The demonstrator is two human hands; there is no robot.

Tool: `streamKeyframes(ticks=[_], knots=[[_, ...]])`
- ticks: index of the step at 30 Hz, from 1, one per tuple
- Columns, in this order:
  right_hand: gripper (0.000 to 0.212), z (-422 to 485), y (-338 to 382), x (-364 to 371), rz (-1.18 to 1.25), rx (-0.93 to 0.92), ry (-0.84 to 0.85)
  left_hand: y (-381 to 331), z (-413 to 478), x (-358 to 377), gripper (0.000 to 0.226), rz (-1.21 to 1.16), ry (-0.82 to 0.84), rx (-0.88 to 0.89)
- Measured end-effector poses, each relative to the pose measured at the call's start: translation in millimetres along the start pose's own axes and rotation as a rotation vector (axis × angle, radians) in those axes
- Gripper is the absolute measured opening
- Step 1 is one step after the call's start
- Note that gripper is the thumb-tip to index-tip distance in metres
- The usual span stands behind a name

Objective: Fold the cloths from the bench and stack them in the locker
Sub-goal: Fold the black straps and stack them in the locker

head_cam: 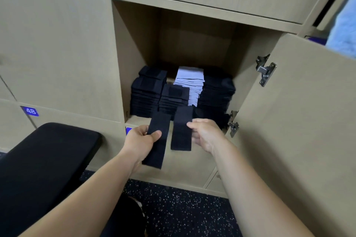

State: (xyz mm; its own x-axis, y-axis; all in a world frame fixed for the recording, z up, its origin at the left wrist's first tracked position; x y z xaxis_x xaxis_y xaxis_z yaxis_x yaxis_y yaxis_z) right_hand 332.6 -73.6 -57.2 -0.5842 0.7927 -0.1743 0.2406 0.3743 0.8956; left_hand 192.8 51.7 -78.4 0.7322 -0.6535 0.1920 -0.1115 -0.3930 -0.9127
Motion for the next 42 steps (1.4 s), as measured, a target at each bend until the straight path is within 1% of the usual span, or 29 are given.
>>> streamKeyframes(ticks=[2,3,4,6,7,8,11,12,13,15,17,20,23,30,36,42], knots=[[0.012,10.6,9.1,-20.5,0.02,-0.066,-0.184,1.7,3.3,1.1,0.008,-0.009,0.007,-0.014],[0.012,15.4,15.3,-31.8,-0.075,-0.13,-0.311,3.6,6.1,1.4,0.008,-0.013,0.006,-0.019],[0.017,18.6,22.9,-41.3,-0.225,-0.199,-0.448,5.9,9.0,1.8,0.008,-0.021,0.006,-0.025],[0.017,24.5,37.0,-53.4,-0.561,-0.358,-0.647,10.2,16.0,2.7,0.007,-0.032,0.006,-0.04],[0.017,27.1,43.7,-56.9,-0.706,-0.417,-0.705,11.6,19.1,3.3,0.007,-0.037,0.006,-0.047],[0.022,33.2,48.3,-59.1,-0.858,-0.442,-0.748,12.8,22.4,4.0,0.006,-0.044,0.007,-0.051],[0.047,64.1,57.2,-64.8,-1.31,-0.443,-0.806,14.6,34.6,3.8,0.007,-0.053,0.006,-0.061],[0.05,73.8,57.4,-64.6,-1.417,-0.484,-0.831,14.6,39.2,3.3,0.008,-0.057,0.004,-0.061],[0.048,82.1,56.3,-64.1,-1.504,-0.542,-0.853,14.5,44.3,3.2,0.009,-0.06,0.001,-0.062],[0.039,92.5,50.1,-63.9,-1.594,-0.593,-0.86,13.5,54.3,3.7,0.01,-0.064,-0.008,-0.066],[0.045,107.3,36.3,-64.8,-1.671,-0.635,-0.768,12.3,63.9,6.1,0.011,-0.063,-0.014,-0.071],[0.04,118.3,15.9,-66.4,-1.716,-0.576,-0.659,12.7,75.2,11.7,0.011,-0.081,-0.014,-0.076],[0.039,125.5,1.4,-65.3,-1.717,-0.579,-0.594,15.4,80.4,17.6,0.009,-0.084,-0.002,-0.082],[0.043,134.8,-23.7,-68.3,-1.734,-0.636,-0.545,27.4,82.4,19.8,0.01,-0.065,-0.013,-0.094],[0.044,144.1,-37.9,-65.4,-1.799,-0.659,-0.54,31.7,80.1,21.3,0.01,-0.053,-0.02,-0.117],[0.05,148.0,-53.7,-65.3,-1.798,-0.69,-0.533,29.6,79.4,22.8,0.012,-0.046,-0.018,-0.107]])
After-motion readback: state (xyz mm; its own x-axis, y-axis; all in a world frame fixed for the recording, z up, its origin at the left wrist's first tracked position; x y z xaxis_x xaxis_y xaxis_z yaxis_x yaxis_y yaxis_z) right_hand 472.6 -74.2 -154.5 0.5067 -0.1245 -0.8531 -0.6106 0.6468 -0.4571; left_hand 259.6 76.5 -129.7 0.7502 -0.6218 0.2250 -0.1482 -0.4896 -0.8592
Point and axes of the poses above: each hand's wrist, its own z-axis towards the middle knuckle, its own x-axis out of the palm, y = z × x, the point moved 3 cm from there along z, towards the middle knuckle, and after that the axes turned 9 degrees about -z, right-handed, at the moved point
